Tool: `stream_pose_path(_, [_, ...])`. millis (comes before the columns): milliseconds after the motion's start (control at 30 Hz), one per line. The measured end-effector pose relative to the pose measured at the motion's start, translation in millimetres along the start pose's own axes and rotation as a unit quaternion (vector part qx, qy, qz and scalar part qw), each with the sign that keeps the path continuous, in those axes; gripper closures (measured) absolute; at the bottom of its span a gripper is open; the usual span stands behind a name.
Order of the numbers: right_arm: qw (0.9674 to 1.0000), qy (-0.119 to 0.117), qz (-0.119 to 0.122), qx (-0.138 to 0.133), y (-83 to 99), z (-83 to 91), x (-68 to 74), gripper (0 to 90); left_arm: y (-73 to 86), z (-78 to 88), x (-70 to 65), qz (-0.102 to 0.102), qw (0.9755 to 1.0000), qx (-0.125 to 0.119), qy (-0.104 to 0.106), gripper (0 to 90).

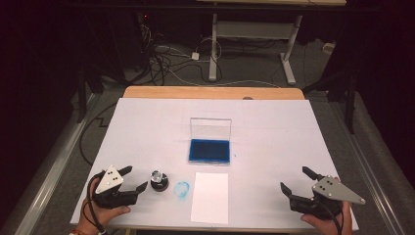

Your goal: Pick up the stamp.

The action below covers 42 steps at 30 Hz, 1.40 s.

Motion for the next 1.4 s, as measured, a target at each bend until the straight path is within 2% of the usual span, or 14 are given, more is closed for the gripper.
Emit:
stream_pose_path(167, [0.9997, -0.006, 0.022, -0.011, -3.6, 0.1, 3.3, 15.9, 2.1, 1.2, -5.0, -0.007, 0.9999, 0.011, 0.002, 22.5])
stream_pose_path(400, [0.9994, -0.01, 0.029, -0.018, -7.9, -3.7, 4.2, 16.3, 0.4, 4.8, -6.5, -0.008, 0.9999, 0.007, 0.001, 22.6])
stream_pose_path(667, [0.9993, -0.009, 0.033, -0.015, -8.9, -3.8, 5.1, 19.1, 1.1, 5.4, -9.8, -0.013, 0.9997, 0.018, 0.005, 25.1])
stream_pose_path(733, [0.9993, -0.009, 0.035, -0.01, -8.6, -4.2, 5.6, 19.1, -0.6, 6.1, -9.6, -0.011, 0.9997, 0.02, 0.008, 25.1])
stream_pose_path(800, [0.9993, -0.011, 0.035, -0.008, -8.3, -5.0, 5.7, 19.0, -2.6, 4.9, -9.3, -0.009, 0.9993, 0.034, 0.015, 25.1])
stream_pose_path(867, [0.9992, -0.01, 0.038, -0.002, -7.8, -5.9, 6.0, 18.6, -9.0, 5.3, -8.8, -0.017, 0.9987, 0.044, 0.017, 25.1])
stream_pose_path(1067, [0.999, -0.015, 0.043, 0.004, -6.9, -6.5, 8.3, 17.5, -18.9, 6.0, -7.4, -0.016, 0.9984, 0.047, 0.028, 25.1])
stream_pose_path(1167, [0.9987, -0.019, 0.046, 0.011, -5.9, -7.2, 10.0, 17.5, -24.5, 4.2, -9.4, -0.02, 0.9973, 0.058, 0.041, 25.3])
stream_pose_path(1333, [0.9976, -0.027, 0.058, 0.025, -3.6, -8.7, 13.9, 18.2, -35.4, -2.6, -9.8, -0.014, 0.9949, 0.079, 0.061, 25.4])
stream_pose_path(1400, [0.9975, -0.027, 0.058, 0.03, -2.8, -9.4, 15.4, 18.2, -39.8, -8.0, -10.7, -0.017, 0.9917, 0.108, 0.068, 29.0])
Point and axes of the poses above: each handheld gripper's, and its own axes: z roughly backward along the jaws, y roughly out of its underside, x roughly to its left, the point moved 4 cm from there along -z, roughly forward along the jaws, and after that the axes turned 10 degrees about y, right-handed, at the moved point
